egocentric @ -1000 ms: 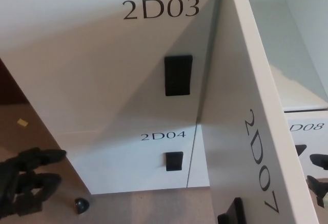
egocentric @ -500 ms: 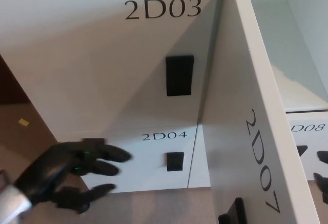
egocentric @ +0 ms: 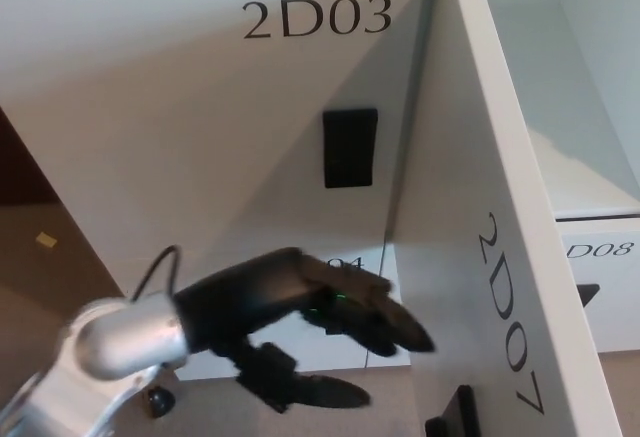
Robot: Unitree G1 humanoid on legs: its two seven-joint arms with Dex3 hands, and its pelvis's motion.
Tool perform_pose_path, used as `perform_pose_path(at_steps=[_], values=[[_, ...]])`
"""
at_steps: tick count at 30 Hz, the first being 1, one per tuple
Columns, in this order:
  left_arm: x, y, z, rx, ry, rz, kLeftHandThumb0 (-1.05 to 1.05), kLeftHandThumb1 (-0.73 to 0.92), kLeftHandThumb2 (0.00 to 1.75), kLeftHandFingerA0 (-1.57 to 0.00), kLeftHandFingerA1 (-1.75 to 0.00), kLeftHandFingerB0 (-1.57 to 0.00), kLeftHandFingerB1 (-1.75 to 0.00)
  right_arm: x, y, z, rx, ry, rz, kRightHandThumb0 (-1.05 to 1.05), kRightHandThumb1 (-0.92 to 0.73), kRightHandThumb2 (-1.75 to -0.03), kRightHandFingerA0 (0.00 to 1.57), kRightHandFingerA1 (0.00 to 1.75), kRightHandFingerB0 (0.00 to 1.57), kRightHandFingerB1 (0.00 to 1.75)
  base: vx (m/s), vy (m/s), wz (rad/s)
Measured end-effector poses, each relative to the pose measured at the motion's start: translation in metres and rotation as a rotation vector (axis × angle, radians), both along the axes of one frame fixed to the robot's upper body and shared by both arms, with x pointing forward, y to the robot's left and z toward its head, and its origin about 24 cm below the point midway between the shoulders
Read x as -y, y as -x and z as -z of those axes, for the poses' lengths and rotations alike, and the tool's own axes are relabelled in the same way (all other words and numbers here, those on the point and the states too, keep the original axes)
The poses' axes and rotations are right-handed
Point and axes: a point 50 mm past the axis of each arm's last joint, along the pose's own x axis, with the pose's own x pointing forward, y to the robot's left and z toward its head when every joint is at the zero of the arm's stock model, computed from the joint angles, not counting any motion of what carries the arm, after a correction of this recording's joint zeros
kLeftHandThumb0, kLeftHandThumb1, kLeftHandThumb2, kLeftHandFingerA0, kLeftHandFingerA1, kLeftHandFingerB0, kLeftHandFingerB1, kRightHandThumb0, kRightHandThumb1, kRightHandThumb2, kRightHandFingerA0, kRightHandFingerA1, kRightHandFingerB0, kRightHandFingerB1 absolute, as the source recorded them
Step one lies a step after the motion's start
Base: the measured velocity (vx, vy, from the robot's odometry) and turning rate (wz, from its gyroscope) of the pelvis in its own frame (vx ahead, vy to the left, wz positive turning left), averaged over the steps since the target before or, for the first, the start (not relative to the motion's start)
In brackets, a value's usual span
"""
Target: The robot walks towards an open cabinet and lifts its left hand to push the door towards the right to close it.
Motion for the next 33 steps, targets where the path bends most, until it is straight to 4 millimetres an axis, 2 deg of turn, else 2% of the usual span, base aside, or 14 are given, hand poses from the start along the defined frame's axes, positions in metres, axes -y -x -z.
perform_pose_path(at_steps=[8,9,13,14,15,16,23,25,26,28,29,30,31,33], values=[[0.036,0.008,-0.01,-0.023,-0.046,0.198,-0.7,0.58,0.58,-0.53,-0.72,-0.63,-0.65,0.001,0.08,0.023,-0.282,-0.026,0.045,-0.34,-0.73,-0.62,0.56,0.39,0.45,0.35,0.0,0.0,0.0],[0.039,0.009,-0.011,-0.025,-0.053,0.216,-0.96,0.23,0.9,-0.6,-0.9,-0.74,-0.86,0.001,0.086,0.024,-0.303,-0.026,0.045,-0.34,-0.73,-0.62,0.56,0.39,0.45,0.35,0.0,0.0,0.0],[0.056,0.012,-0.014,-0.037,-0.08,0.299,-1.05,0.11,0.73,-0.86,-0.96,-1.05,-0.81,0.001,0.102,0.026,-0.367,-0.025,0.042,-0.34,-0.73,-0.62,0.56,0.39,0.45,0.35,0.0,0.0,0.0],[0.065,0.013,-0.015,-0.04,-0.089,0.333,0.07,-0.26,0.39,-1.19,-0.76,-1.28,-0.71,0.001,0.106,0.026,-0.386,-0.024,0.039,-0.34,-0.73,-0.62,0.56,0.39,0.45,0.35,0.0,0.0,0.0],[0.065,0.013,-0.015,-0.04,-0.089,0.333,0.07,-0.26,0.39,-1.19,-0.76,-1.28,-0.71,0.001,0.106,0.026,-0.386,-0.024,0.039,-0.34,-0.73,-0.62,0.56,0.39,0.45,0.35,0.0,0.0,0.0],[0.078,0.011,-0.016,-0.052,-0.106,0.378,-0.02,-0.56,0.48,-1.29,-1.07,-1.3,-1.07,0.001,0.11,0.027,-0.407,-0.025,0.032,-0.34,-0.73,-0.62,0.56,0.39,0.45,0.35,0.0,0.0,0.0],[0.124,-0.006,-0.024,-0.072,-0.119,0.444,0.01,-0.73,0.42,-1.52,-1.19,-1.52,-1.19,-0.001,0.117,0.028,-0.436,-0.026,0.016,-0.34,-0.73,-0.62,0.56,0.39,0.45,0.35,0.0,0.0,0.0],[0.131,-0.011,-0.025,-0.075,-0.124,0.438,0.01,-0.73,0.42,-1.52,-1.19,-1.52,-1.19,-0.001,0.118,0.028,-0.44,-0.026,0.013,-0.34,-0.73,-0.62,0.56,0.39,0.45,0.35,0.0,0.0,0.0],[0.133,-0.014,-0.026,-0.075,-0.127,0.434,-0.56,0.71,0.61,-0.5,-0.42,-0.53,-0.4,-0.002,0.118,0.028,-0.441,-0.027,0.012,-0.42,-0.68,-0.62,0.68,0.41,0.5,0.36,0.0,0.0,0.0],[0.139,-0.022,-0.028,-0.074,-0.14,0.416,-0.56,0.71,0.61,-0.5,-0.42,-0.53,-0.4,-0.002,0.119,0.029,-0.446,-0.028,0.007,-0.42,-0.68,-0.62,0.68,0.41,0.5,0.36,0.0,0.0,0.0],[0.141,-0.026,-0.029,-0.075,-0.148,0.407,-0.59,0.58,0.89,-0.34,-0.51,-0.38,-0.51,-0.003,0.121,0.029,-0.448,-0.029,0.008,0.61,-0.92,-1.28,0.0,0.0,0.0,0.0,0.0,0.0,0.0],[0.141,-0.026,-0.029,-0.075,-0.148,0.407,-0.59,0.58,0.89,-0.34,-0.51,-0.38,-0.51,-0.003,0.121,0.029,-0.448,-0.029,0.008,0.61,-0.92,-1.28,0.0,0.0,0.0,0.0,0.0,0.0,0.0],[0.143,-0.033,-0.029,-0.079,-0.164,0.385,-0.51,0.57,0.87,-0.29,-0.48,-0.4,-0.51,-0.003,0.122,0.029,-0.445,-0.029,0.009,-0.66,-0.85,-0.65,0.65,0.65,0.49,0.47,0.0,0.0,0.0],[0.144,-0.04,-0.03,-0.081,-0.18,0.364,-0.51,0.57,0.87,-0.29,-0.48,-0.4,-0.51,-0.003,0.122,0.029,-0.431,-0.042,0.028,-0.66,-0.85,-0.65,0.65,0.65,0.49,0.47,0.0,0.0,0.0]])
